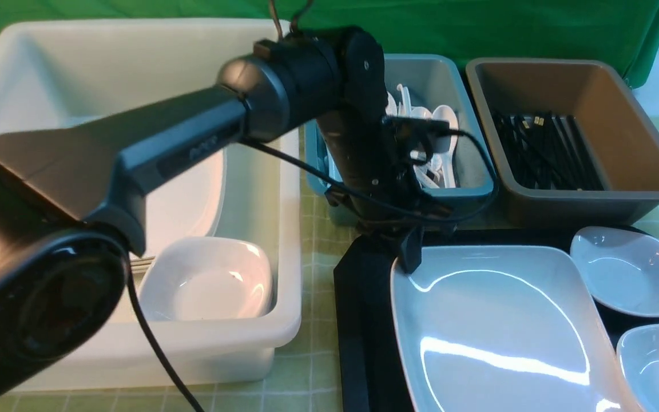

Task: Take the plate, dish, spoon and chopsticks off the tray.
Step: Use the left arm to put the plate into the large storage box on the left

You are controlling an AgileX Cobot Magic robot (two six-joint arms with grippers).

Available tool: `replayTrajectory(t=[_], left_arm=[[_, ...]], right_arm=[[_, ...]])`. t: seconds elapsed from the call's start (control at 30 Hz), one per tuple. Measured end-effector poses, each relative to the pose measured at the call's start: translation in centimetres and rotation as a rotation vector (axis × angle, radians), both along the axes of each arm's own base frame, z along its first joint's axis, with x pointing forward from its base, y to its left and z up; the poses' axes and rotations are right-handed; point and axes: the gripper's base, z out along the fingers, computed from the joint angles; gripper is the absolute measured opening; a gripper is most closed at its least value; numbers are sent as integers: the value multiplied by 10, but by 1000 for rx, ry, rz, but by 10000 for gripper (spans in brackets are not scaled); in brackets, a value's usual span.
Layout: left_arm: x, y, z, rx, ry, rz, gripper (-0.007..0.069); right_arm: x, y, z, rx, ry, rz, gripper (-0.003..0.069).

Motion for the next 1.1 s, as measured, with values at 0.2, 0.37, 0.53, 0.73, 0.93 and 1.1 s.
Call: replayTrajectory(t=[0.2, 0.37, 0.53, 0.73, 0.93, 1.1], left_arm=[[-3, 6, 19, -33, -5, 37, 17], [-4, 10, 27, -38, -16, 56, 13], [-6, 12, 37, -50, -28, 67, 11], [-10, 19, 59, -82, -48, 115, 11], [-11, 35, 85, -146, -64, 156, 11], [-13, 44, 100, -175, -84, 165, 11]], right_arm=[[0, 0, 0, 1, -1, 0, 136], [0, 0, 0, 0, -1, 0, 137], [0, 0, 0, 0, -1, 0, 138], [0, 0, 0, 1, -1, 0, 144], [0, 0, 0, 1, -1, 0, 148], [0, 0, 0, 0, -1, 0, 155]])
